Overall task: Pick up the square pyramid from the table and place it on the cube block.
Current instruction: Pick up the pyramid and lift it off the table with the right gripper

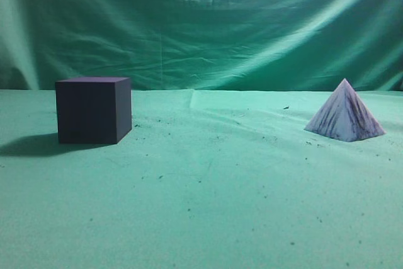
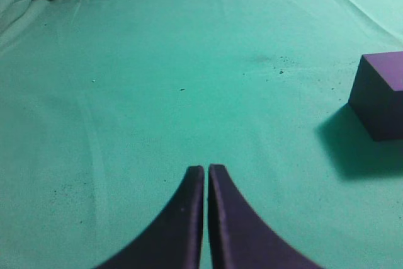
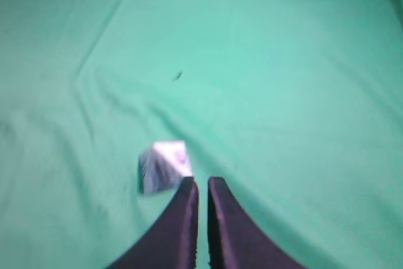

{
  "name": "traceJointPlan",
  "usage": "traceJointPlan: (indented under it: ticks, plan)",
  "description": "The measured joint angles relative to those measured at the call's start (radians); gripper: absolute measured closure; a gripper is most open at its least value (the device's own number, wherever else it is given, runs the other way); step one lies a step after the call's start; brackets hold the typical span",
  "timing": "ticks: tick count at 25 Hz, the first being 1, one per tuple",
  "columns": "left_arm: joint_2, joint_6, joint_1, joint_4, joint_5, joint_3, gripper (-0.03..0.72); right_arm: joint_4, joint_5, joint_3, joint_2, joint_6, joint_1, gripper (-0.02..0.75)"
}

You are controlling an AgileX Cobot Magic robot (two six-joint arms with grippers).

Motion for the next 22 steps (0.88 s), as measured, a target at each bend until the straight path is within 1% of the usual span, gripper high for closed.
traceJointPlan:
  ticks: [2, 4, 7, 10, 12, 13, 14, 18, 20, 21, 22]
  plan:
    - [0.0, 0.0, 0.0, 0.0, 0.0, 0.0, 0.688, -0.016, 0.074, -0.054, 0.086, -0.02, 0.066, 0.738]
    - [0.0, 0.0, 0.0, 0.0, 0.0, 0.0, 0.688, -0.051, 0.114, -0.097, 0.181, -0.013, 0.133, 0.738]
    - [0.0, 0.0, 0.0, 0.0, 0.0, 0.0, 0.688, -0.119, 0.128, -0.151, 0.316, 0.059, 0.215, 0.738]
    - [0.0, 0.0, 0.0, 0.0, 0.0, 0.0, 0.688, -0.177, 0.116, -0.199, 0.446, 0.083, 0.254, 0.738]
    - [0.0, 0.0, 0.0, 0.0, 0.0, 0.0, 0.688, -0.183, 0.093, -0.223, 0.531, 0.085, 0.261, 0.738]
    - [0.0, 0.0, 0.0, 0.0, 0.0, 0.0, 0.688, -0.185, 0.085, -0.235, 0.563, 0.086, 0.261, 0.669]
    - [0.0, 0.0, 0.0, 0.0, 0.0, 0.0, 0.688, -0.183, 0.082, -0.246, 0.6, 0.086, 0.261, 0.669]
    - [0.0, 0.0, 0.0, 0.0, 0.0, 0.0, 0.688, -0.15, 0.07, -0.297, 0.72, 0.087, 0.263, 0.381]
    - [0.0, 0.0, 0.0, 0.0, 0.0, 0.0, 0.688, -0.134, 0.068, -0.321, 0.769, 0.087, 0.263, 0.206]
    - [0.0, 0.0, 0.0, 0.0, 0.0, 0.0, 0.688, -0.13, 0.068, -0.331, 0.795, 0.087, 0.263, 0.14]
    - [0.0, 0.0, 0.0, 0.0, 0.0, 0.0, 0.688, -0.129, 0.066, -0.343, 0.821, 0.087, 0.263, 0.106]
